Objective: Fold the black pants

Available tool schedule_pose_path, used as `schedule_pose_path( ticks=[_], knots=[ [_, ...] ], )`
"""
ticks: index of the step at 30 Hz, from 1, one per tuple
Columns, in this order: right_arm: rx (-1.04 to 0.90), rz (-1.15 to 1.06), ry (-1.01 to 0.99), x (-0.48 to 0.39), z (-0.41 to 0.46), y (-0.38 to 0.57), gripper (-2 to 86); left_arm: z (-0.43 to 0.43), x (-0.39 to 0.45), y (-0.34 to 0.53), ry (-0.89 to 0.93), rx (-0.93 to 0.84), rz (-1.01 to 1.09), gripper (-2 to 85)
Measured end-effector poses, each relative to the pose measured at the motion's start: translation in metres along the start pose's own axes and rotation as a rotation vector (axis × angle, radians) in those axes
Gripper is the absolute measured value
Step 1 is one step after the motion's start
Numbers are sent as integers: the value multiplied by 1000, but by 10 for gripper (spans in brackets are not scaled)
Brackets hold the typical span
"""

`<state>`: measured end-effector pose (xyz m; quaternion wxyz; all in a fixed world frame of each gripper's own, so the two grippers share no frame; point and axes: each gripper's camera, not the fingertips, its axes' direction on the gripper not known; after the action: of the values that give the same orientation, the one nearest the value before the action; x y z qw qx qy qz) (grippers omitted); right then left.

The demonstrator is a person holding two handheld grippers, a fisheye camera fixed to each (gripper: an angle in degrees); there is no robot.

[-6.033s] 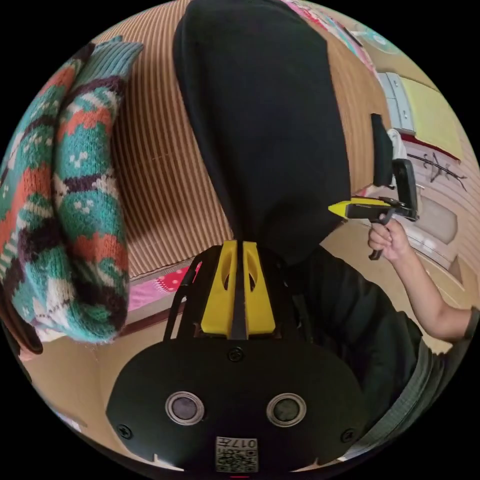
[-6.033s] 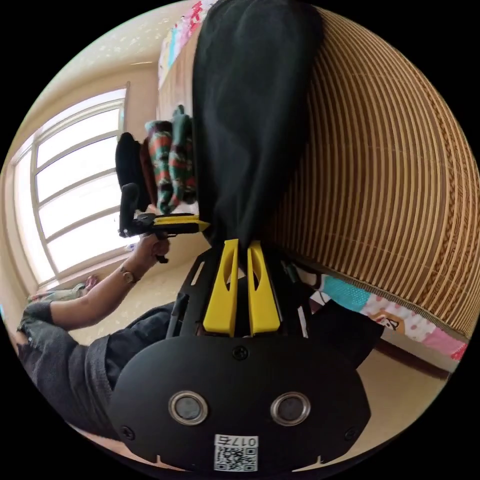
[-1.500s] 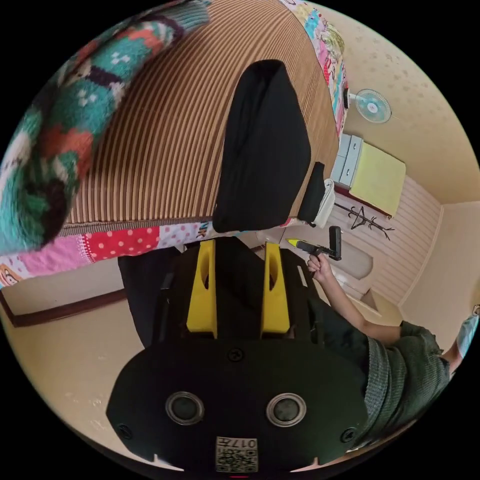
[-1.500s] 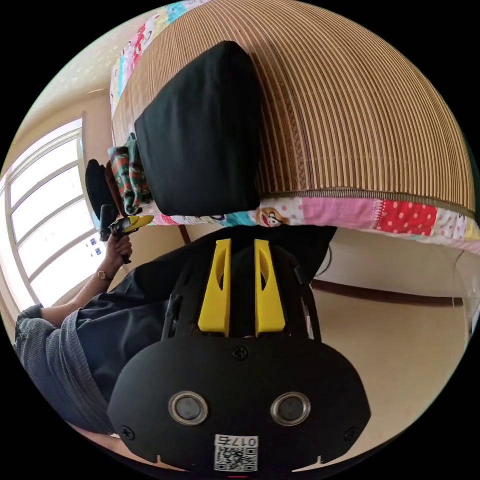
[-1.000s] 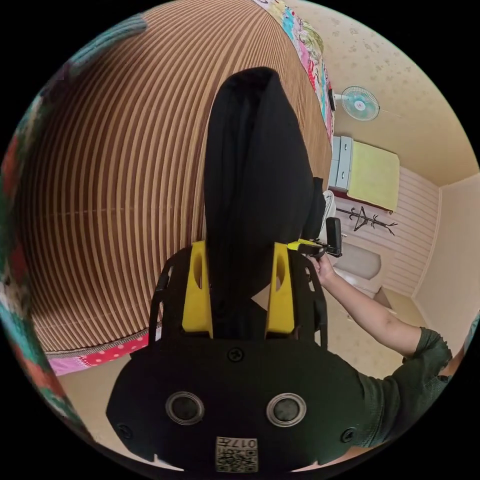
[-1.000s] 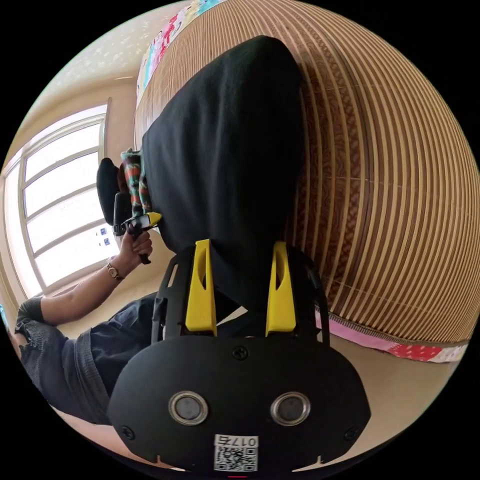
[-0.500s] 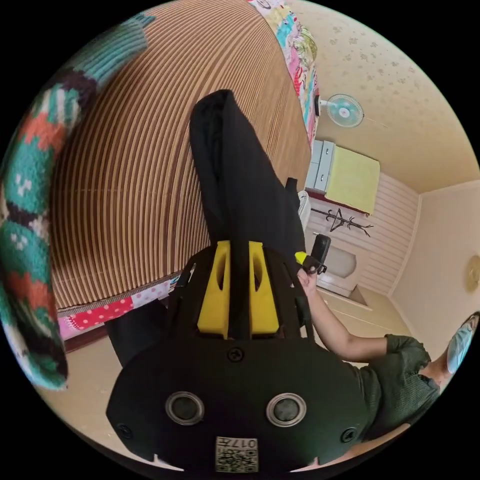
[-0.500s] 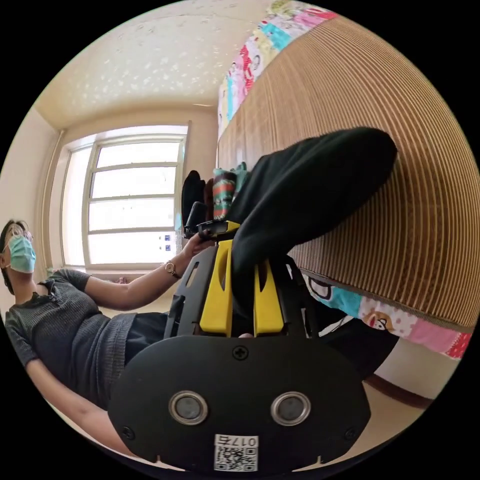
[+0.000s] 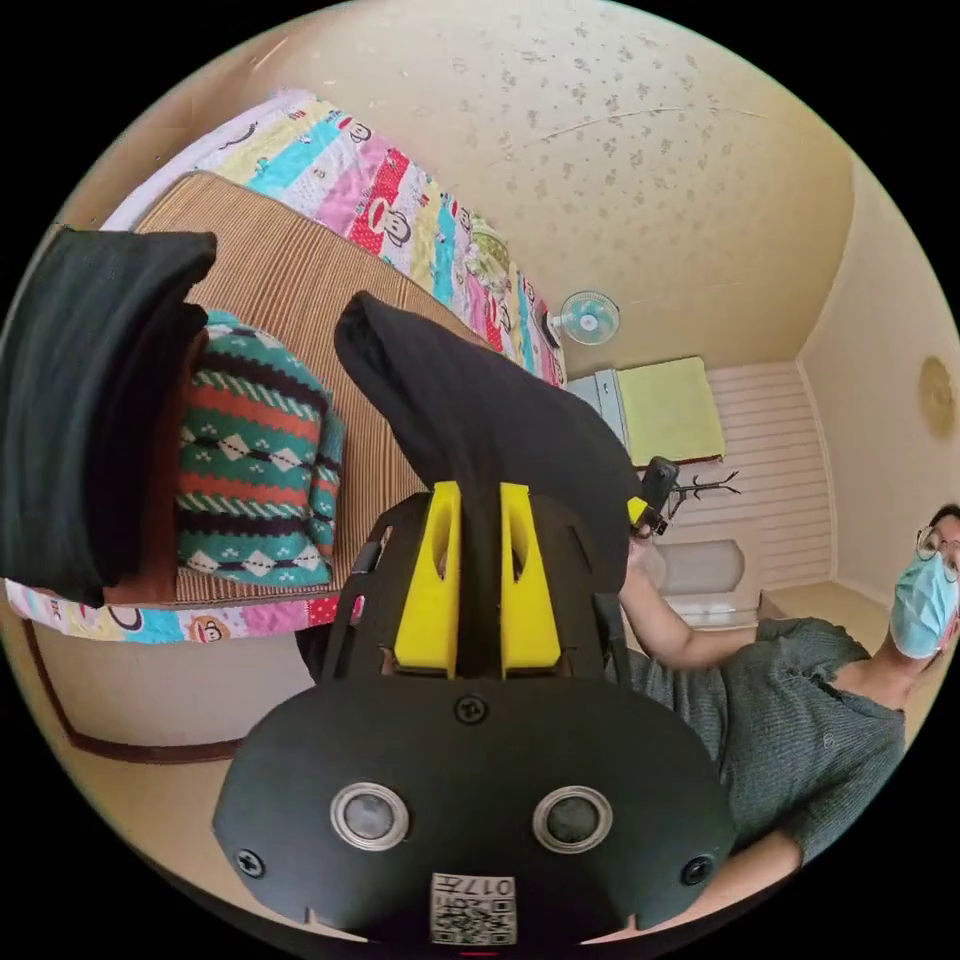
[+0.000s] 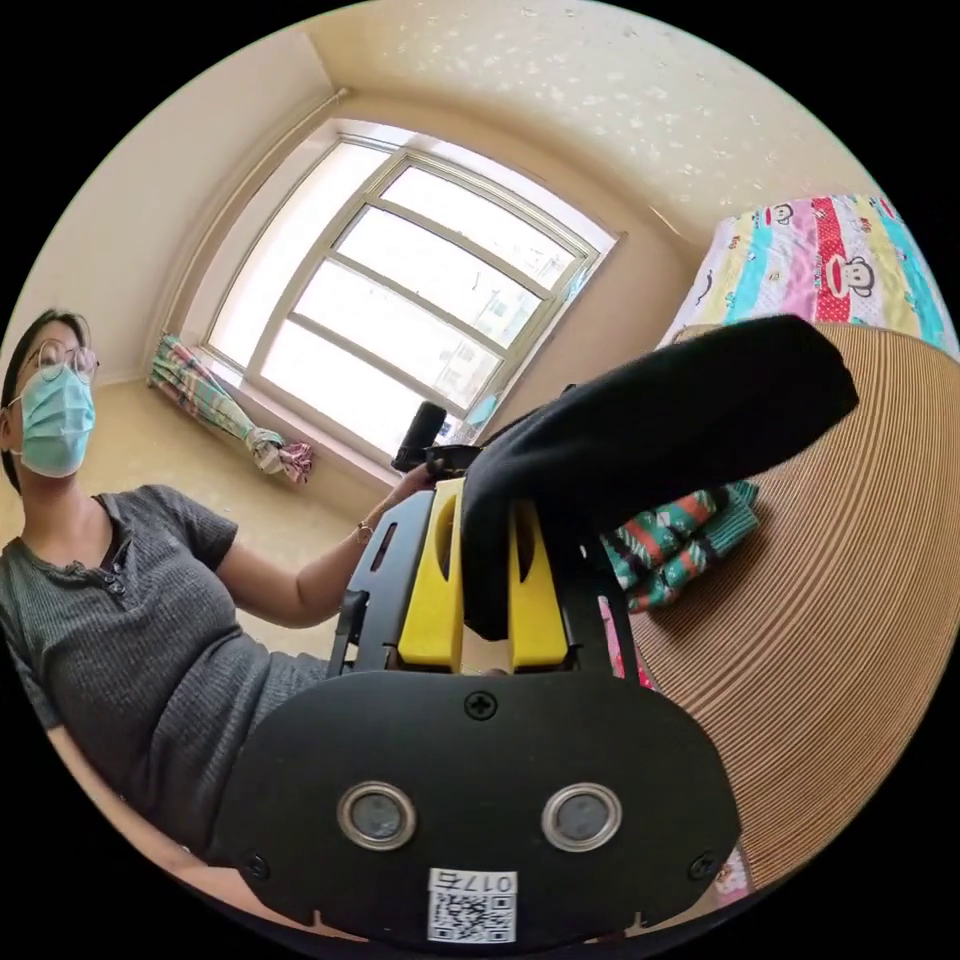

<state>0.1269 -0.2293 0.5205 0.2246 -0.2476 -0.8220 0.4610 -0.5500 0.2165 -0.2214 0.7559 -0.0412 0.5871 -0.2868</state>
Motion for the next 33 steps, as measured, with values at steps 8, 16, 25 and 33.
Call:
schedule_pose_path(
  ticks=[8, 16, 25, 33],
  knots=[
    [-617, 452, 302, 116, 151, 25, 24, -21, -55, 58, -289, 316, -299, 95],
    [-675, 561, 398, 147, 53, 73, 6, 211, -131, 8, -823, -87, -313, -5],
    [112, 894, 347, 145, -164, 171, 5, 263, -150, -10, -988, -171, -433, -10],
    [817, 1270, 348, 121, -249, 370, 4, 298, -211, 98, -760, -363, -941, -6]
  ],
)
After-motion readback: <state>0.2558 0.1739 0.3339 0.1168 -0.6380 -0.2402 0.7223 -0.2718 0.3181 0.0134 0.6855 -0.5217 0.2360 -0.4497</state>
